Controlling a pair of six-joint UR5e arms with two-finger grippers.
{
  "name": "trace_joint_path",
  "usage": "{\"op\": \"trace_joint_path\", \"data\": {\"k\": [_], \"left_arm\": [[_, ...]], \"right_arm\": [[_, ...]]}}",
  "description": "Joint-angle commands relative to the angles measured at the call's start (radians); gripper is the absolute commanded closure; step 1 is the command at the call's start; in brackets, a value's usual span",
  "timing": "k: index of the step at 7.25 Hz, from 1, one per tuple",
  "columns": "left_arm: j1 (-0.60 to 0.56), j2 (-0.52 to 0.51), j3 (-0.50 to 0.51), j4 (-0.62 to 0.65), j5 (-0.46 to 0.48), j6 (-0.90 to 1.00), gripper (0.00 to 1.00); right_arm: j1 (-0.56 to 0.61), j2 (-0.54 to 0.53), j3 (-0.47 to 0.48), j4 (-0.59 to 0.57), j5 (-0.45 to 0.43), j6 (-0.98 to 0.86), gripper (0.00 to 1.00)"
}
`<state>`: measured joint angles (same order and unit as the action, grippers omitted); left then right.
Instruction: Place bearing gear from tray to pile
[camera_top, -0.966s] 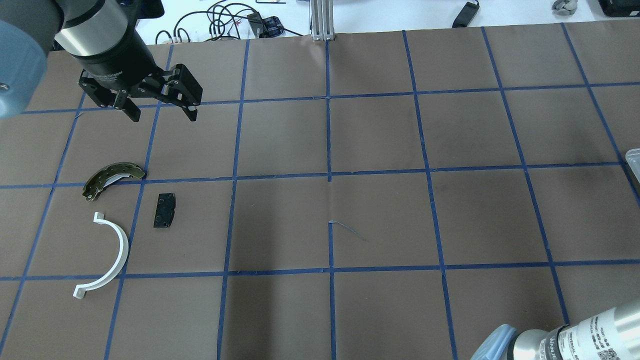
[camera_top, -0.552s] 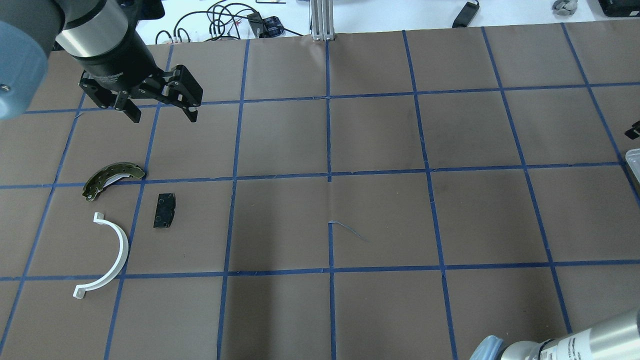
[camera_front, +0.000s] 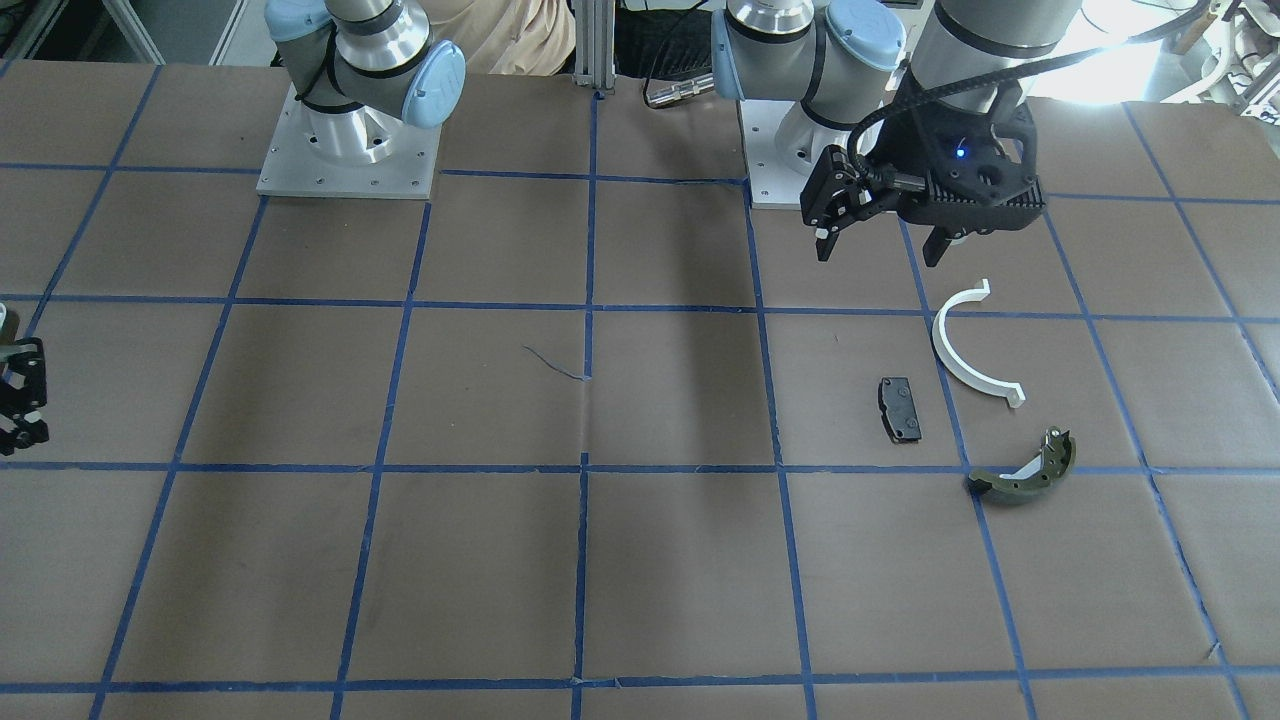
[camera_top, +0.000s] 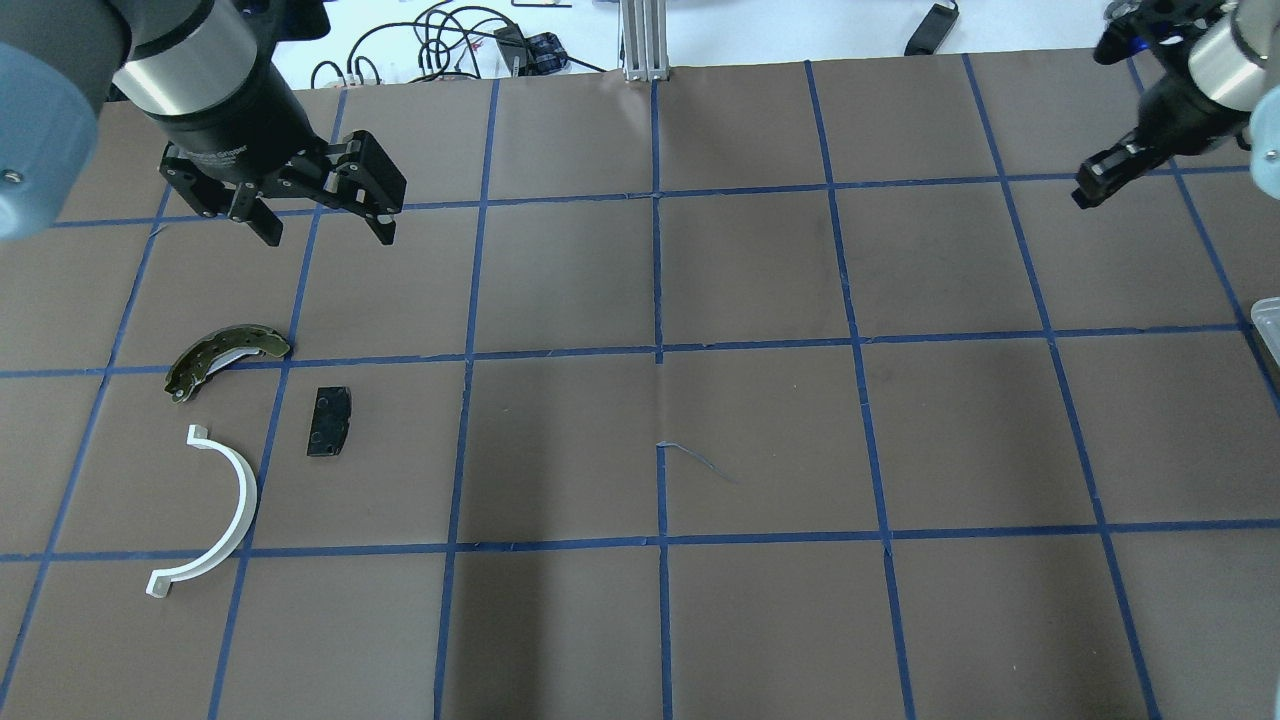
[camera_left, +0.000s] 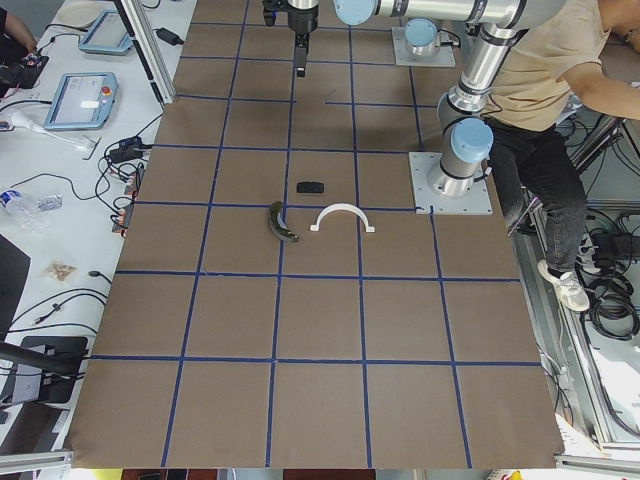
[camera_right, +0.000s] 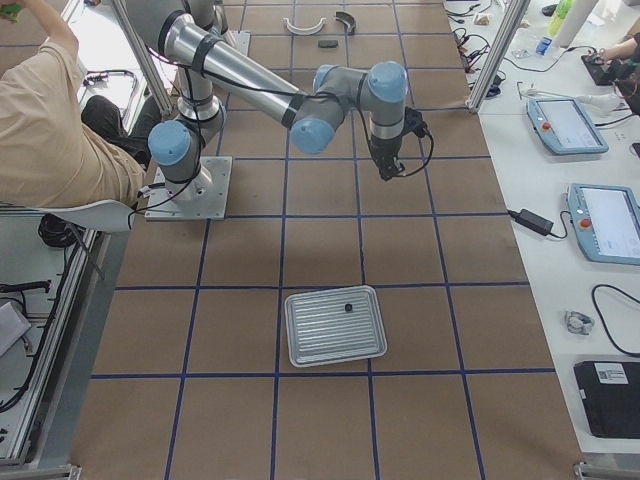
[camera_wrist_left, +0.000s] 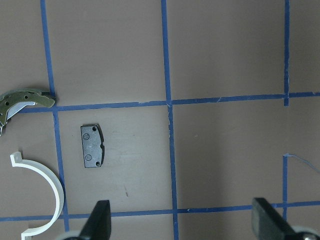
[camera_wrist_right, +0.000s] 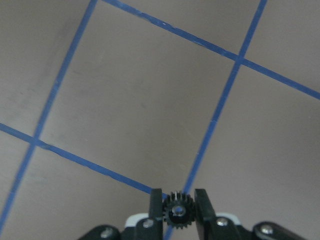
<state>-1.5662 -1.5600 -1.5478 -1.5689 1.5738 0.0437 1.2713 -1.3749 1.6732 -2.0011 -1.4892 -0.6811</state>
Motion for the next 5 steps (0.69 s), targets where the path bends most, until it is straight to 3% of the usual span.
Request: {"op": "trace_joint_path", "data": {"k": [1, 5], "left_arm": [[0.0, 0.0, 0.0, 0.004, 0.0, 0.005, 0.0], [0.0, 0.0, -0.006, 0.01, 0.002, 0.01, 0.0]], "right_arm": [[0.269, -0.003, -0.001, 0.031, -0.013, 0.45, 0.73], [0.665, 0.118, 0.0, -0.048, -0.003, 1.005, 0.72]]}}
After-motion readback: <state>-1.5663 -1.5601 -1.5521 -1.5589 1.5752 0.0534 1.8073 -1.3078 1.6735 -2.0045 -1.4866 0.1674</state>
